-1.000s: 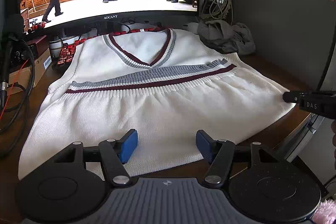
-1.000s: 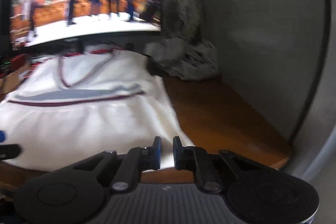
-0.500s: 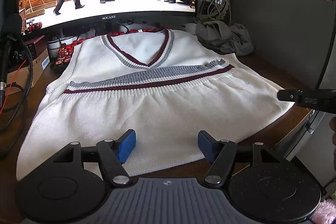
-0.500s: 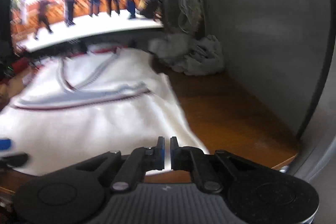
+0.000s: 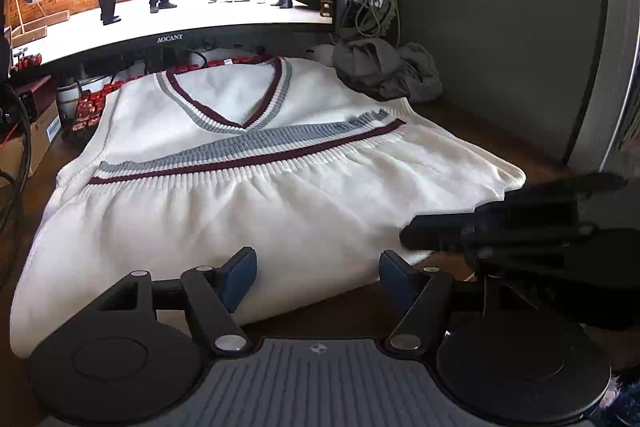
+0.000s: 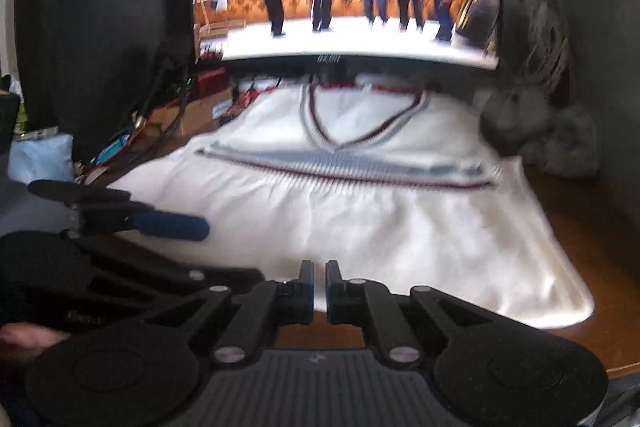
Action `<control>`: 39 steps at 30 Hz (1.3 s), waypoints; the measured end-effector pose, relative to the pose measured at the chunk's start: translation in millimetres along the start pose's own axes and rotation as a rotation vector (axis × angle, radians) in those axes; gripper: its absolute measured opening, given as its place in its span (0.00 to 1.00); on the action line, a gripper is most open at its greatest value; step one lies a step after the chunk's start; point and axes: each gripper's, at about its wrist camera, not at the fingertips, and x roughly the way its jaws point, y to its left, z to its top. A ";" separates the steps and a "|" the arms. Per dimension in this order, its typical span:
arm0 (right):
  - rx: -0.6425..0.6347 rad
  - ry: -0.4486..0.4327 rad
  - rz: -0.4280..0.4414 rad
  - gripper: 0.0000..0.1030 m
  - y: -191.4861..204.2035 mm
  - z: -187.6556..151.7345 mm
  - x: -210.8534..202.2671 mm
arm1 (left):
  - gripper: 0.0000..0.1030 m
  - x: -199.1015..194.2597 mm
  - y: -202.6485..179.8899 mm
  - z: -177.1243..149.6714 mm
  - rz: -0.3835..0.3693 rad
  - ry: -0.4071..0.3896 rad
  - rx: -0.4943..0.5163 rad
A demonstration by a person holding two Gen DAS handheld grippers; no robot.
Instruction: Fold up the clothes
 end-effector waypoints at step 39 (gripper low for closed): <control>-0.020 -0.019 -0.014 0.06 5.2 -3.7 0.6 | 0.69 -61.0 85.6 -34.4 0.400 -0.096 -0.088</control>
